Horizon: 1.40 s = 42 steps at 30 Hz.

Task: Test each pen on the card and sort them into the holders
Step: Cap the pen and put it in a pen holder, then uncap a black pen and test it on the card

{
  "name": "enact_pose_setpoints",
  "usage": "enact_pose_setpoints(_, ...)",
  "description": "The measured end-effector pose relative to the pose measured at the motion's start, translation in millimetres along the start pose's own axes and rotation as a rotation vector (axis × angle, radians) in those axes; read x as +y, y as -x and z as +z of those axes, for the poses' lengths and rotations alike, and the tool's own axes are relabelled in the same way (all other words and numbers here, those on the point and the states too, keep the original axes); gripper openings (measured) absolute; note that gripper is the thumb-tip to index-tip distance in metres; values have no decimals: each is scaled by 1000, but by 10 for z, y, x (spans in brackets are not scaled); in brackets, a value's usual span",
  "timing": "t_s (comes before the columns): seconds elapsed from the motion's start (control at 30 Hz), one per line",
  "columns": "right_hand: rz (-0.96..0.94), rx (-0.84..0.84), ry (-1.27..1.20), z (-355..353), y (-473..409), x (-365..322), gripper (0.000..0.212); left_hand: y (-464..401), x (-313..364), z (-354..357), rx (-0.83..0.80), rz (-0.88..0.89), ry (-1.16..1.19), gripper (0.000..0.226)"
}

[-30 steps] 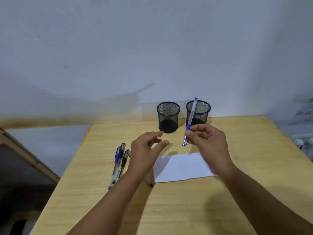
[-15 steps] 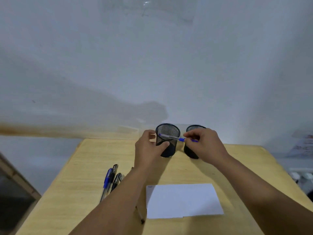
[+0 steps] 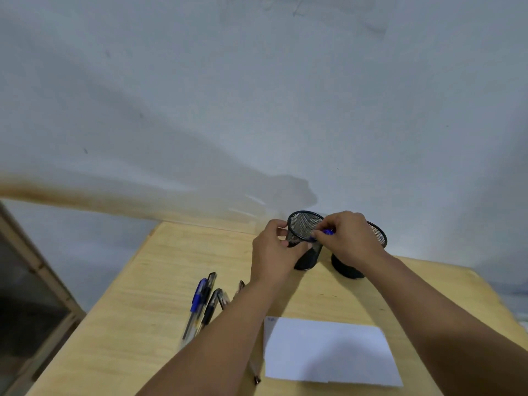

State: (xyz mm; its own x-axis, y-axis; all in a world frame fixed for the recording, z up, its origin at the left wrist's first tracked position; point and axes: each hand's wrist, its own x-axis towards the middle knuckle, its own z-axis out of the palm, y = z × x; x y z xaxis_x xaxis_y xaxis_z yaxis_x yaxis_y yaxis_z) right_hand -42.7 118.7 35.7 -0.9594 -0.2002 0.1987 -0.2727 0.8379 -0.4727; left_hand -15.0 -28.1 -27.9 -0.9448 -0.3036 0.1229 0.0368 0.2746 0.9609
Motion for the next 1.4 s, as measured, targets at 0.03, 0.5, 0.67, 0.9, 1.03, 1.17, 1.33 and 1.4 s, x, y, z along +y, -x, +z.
enact_pose_setpoints(0.03, -9, -2, 15, 9, -2, -2, 10, 0, 3, -4, -2, -1, 0, 51)
enact_pose_setpoints(0.5, -55, 117, -128, 254, 800, -196, 15, 350, -194, -930, -269, 66, -356, 23)
enact_pose_setpoints(0.67, -27, -174, -111, 674, 1176, -587, 22, 511, -313, -1295, -331, 114, -612, 27)
enact_pose_setpoints(0.9, -52, -207, -22, 1015, 1309, -886, 26, 563, -428, -1524, -337, 208, -832, 40)
enact_pose_setpoints(1.03, -26, -205, 13, 1078, 1296, -922, 18, 573, -473, -1547, -388, 313, -973, 37)
enact_pose_setpoints(1.17, 36, -190, -156, 994, 1336, -926, 17, 583, -438, -1590, -358, 431, -968, 31)
enact_pose_setpoints(1.33, 35, -192, -292, 753, 1471, -787, 13, 697, -319, -1664, -288, 657, -852, 18)
enact_pose_setpoints(1.4, -3, -193, -306, 622, 1550, -727, 18, 791, -271, -1642, -288, 711, -810, 24)
